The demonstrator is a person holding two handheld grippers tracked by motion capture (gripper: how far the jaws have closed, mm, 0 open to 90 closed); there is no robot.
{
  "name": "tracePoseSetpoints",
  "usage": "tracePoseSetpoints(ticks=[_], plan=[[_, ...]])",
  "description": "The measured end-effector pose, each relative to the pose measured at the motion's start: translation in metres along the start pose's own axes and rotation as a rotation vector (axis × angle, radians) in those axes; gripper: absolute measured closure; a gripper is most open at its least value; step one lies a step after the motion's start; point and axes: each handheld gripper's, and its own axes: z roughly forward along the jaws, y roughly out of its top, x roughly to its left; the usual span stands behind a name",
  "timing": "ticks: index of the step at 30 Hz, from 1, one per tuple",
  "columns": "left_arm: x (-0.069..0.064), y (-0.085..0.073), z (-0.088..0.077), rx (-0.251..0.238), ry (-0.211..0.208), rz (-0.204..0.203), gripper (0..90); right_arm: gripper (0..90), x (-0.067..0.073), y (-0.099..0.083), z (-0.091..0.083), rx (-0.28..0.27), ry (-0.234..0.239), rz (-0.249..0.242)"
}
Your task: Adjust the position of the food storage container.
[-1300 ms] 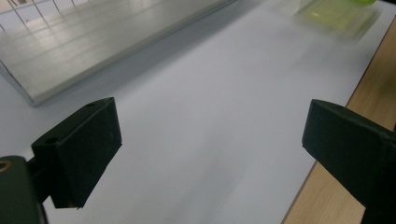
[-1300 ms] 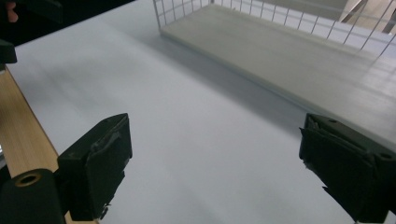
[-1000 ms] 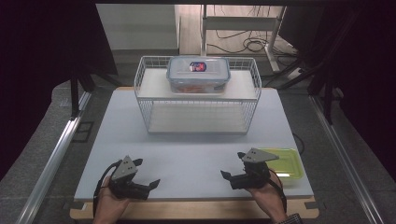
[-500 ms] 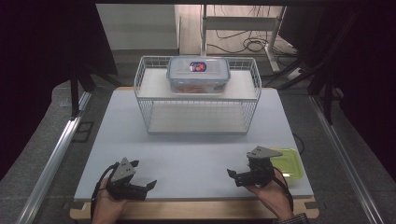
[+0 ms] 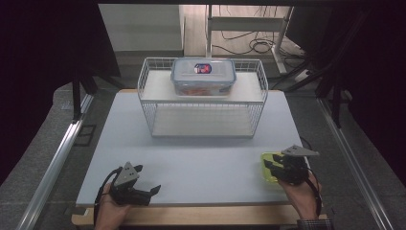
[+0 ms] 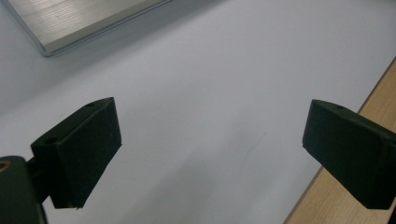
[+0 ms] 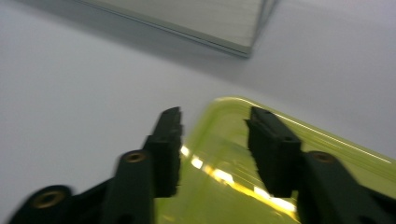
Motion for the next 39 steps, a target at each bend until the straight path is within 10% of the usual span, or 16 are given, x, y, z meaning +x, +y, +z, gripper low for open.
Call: tracePoseSetpoints(ticks=[6, 23, 39], plan=[[-0.001, 0.000, 0.001, 0.005, -0.003, 0.006, 4.5, 89.5, -0.025, -0.007, -0.012, 0.012, -0.087, 0.010], [0.001, -0.001, 0.002, 0.001, -0.005, -0.004, 4.5, 89.6, -0.081, -0.040, -0.032, 0.065, -0.279, 0.141], [0.000, 0.000, 0.003, 0.005, -0.014, -0.006, 4.5, 89.6, -0.062, -0.037, -0.020, 0.117, -0.192, 0.124]])
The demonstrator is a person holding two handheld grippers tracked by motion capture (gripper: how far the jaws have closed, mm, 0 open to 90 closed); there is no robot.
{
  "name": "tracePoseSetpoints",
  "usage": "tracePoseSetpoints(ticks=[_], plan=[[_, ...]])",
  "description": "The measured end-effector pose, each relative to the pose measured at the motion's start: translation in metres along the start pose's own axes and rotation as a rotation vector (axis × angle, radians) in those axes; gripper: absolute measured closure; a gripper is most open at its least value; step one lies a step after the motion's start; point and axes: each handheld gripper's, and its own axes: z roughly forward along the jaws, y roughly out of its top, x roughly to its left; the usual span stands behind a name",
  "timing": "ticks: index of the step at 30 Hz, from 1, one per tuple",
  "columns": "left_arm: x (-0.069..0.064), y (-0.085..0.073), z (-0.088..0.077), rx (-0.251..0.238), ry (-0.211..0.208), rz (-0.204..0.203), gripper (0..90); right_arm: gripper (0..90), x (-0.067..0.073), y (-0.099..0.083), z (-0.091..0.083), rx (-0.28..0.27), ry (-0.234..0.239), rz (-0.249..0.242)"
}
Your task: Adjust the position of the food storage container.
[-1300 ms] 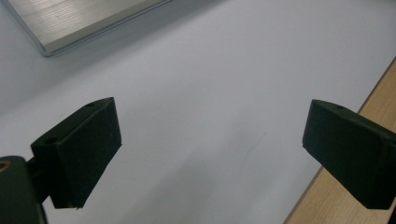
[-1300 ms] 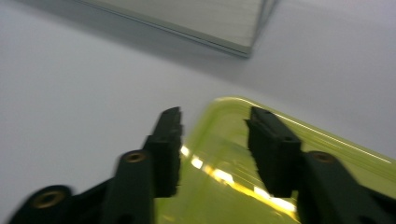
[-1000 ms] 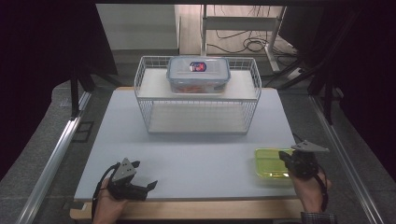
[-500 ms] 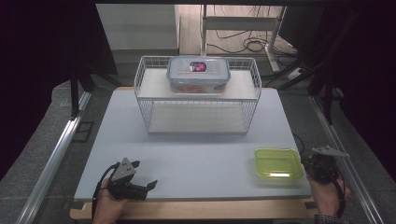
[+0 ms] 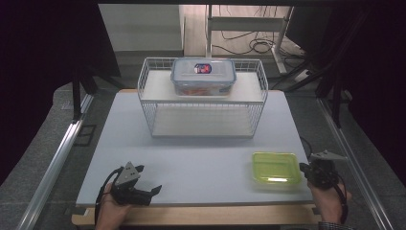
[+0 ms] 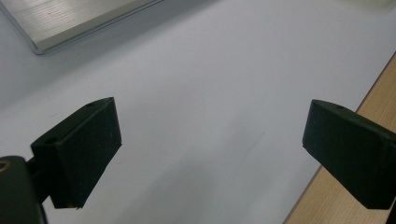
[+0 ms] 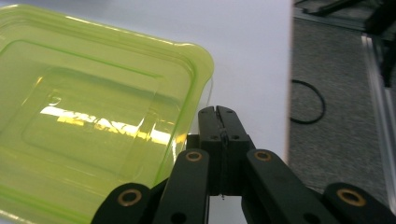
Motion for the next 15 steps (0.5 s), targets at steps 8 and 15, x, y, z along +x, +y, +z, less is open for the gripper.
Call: tracePoseSetpoints(ticks=[8, 15], plan=[[0.000, 0.000, 0.001, 0.003, -0.002, 0.003, 4.4, 89.6, 0.024, 0.007, 0.005, 0.005, 0.069, -0.048], [-0.001, 0.000, 0.001, 0.005, -0.004, 0.002, 4.4, 89.6, 0.049, 0.013, 0.010, 0.004, 0.126, -0.093]])
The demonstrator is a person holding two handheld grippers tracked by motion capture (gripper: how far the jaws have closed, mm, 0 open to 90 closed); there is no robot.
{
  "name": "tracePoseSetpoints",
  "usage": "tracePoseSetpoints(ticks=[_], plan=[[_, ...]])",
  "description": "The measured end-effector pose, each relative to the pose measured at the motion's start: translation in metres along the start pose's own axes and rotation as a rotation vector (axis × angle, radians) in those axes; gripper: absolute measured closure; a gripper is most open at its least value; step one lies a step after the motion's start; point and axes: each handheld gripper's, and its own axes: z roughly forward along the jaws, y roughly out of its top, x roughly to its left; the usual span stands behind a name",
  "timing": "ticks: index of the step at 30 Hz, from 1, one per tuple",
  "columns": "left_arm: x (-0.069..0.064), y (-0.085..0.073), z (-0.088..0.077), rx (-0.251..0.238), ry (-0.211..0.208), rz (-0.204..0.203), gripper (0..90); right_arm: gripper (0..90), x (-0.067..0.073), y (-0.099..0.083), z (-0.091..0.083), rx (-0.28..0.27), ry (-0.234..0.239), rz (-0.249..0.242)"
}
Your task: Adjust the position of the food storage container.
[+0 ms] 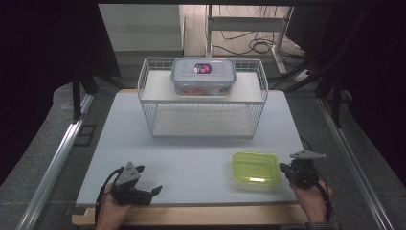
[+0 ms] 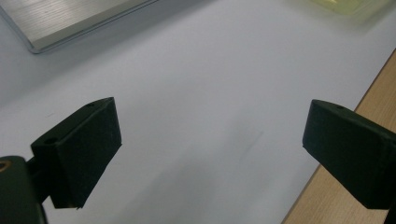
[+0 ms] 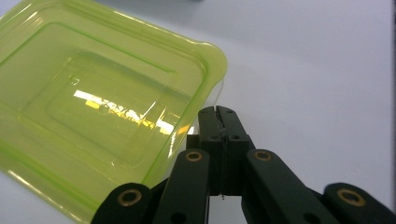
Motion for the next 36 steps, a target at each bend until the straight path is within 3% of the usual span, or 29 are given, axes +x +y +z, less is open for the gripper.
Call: tracePoseSetpoints(ticks=[6, 9, 19, 36], plan=[[0.000, 0.000, 0.001, 0.003, -0.001, -0.001, 4.4, 89.5, 0.024, 0.009, 0.008, -0.006, 0.066, -0.036], [0.000, 0.000, 0.001, 0.003, -0.003, -0.003, 4.4, 89.5, 0.036, 0.013, 0.012, -0.010, 0.079, -0.066], [-0.001, 0.000, 0.002, 0.010, -0.006, -0.001, 4.4, 89.4, 0.065, 0.027, 0.027, -0.035, 0.148, -0.101], [-0.002, 0.000, 0.004, 0.016, -0.010, 0.000, 4.4, 89.5, 0.111, 0.046, 0.049, -0.068, 0.225, -0.182]])
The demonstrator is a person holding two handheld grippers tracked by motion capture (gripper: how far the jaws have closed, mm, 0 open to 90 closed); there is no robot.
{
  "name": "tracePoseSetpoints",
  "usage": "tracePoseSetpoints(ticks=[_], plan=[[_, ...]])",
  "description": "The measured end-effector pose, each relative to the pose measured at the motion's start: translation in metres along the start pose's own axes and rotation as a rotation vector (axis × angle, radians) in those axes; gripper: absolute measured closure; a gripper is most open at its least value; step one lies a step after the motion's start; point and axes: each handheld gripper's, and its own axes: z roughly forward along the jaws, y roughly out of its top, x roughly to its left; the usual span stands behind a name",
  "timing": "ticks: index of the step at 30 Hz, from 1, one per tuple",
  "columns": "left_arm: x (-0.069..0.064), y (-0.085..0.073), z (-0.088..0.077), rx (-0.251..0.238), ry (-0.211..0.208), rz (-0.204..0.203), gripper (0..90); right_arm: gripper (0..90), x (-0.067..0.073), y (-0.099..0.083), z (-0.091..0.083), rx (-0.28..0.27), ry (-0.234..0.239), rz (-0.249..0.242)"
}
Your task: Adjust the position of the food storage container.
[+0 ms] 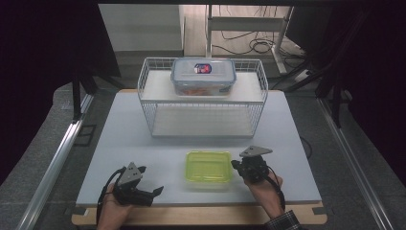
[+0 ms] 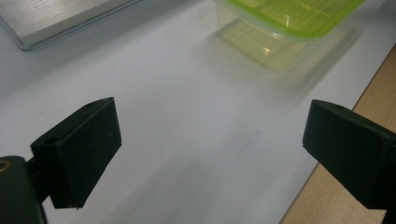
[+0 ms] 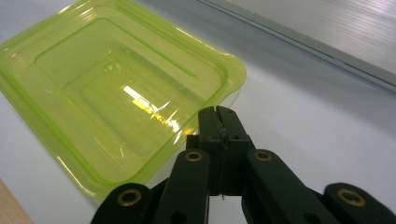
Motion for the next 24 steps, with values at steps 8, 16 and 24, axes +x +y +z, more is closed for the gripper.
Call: tracePoseSetpoints(ticks=[8, 16, 24], plan=[[0.001, -0.001, 0.000, 0.001, -0.004, -0.005, 4.4, 89.4, 0.002, 0.004, 0.008, 0.002, 0.000, -0.031], [0.001, 0.000, 0.001, 0.029, -0.018, -0.007, 5.5, 60.3, -0.003, -0.003, -0.008, -0.056, 0.055, -0.066], [0.002, -0.001, 0.002, 0.048, -0.020, -0.032, 5.6, 32.0, -0.010, -0.011, -0.015, -0.065, 0.085, -0.037]])
